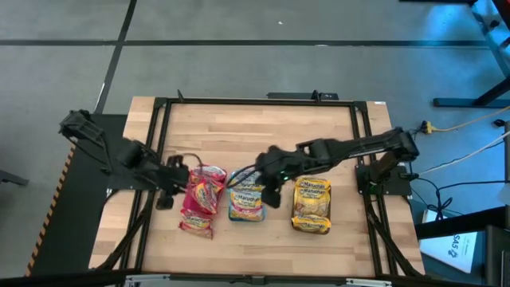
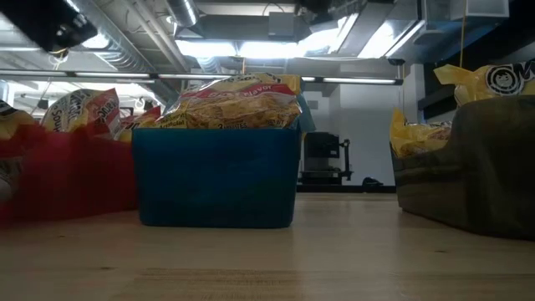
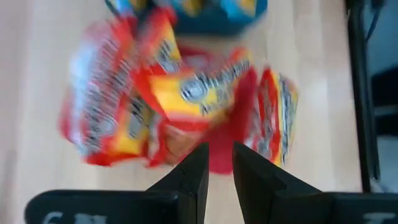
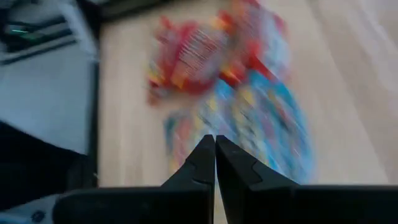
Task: Sort Maruchan noodles
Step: Adjust the red noodle packs in the red bin
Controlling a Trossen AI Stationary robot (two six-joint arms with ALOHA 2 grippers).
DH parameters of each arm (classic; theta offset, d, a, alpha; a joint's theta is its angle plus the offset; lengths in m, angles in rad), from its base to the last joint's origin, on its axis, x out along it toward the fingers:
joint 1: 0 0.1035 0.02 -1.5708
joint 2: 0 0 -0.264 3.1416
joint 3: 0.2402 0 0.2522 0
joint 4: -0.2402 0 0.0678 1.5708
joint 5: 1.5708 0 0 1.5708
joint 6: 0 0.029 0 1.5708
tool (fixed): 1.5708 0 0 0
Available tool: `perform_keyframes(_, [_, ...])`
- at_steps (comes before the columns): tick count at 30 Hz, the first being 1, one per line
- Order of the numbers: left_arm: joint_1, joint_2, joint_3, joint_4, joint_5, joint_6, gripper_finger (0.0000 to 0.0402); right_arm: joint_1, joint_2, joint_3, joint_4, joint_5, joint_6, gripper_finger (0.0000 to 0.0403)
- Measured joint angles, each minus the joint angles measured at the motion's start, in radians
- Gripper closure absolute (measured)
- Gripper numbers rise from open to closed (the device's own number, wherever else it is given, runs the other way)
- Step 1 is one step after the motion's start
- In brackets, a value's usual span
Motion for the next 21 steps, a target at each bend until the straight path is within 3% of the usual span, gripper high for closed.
perform_keyframes(4, [0.006,-0.110,0.021,-0.053,-0.092,0.000,0.0336,0.001,0.067,0.000,0.244,-0.101,-0.105,0.0388])
perform_keyframes(9, [0.006,-0.283,0.027,-0.164,-0.181,-0.087,0.0336,-0.006,0.113,0.000,0.315,-0.058,-0.061,0.0387])
perform_keyframes(12, [0.006,-0.348,0.024,-0.160,-0.189,-0.147,0.0338,-0.024,0.148,0.000,0.364,-0.101,-0.051,0.0374])
perform_keyframes(17, [0.006,-0.366,0.023,-0.158,-0.196,-0.168,0.0340,-0.033,0.231,0.000,0.612,-0.215,-0.023,0.0298])
perform_keyframes(21, [0.006,-0.363,0.023,-0.169,-0.197,-0.140,0.0340,-0.031,0.281,0.000,0.746,-0.214,0.003,0.0224])
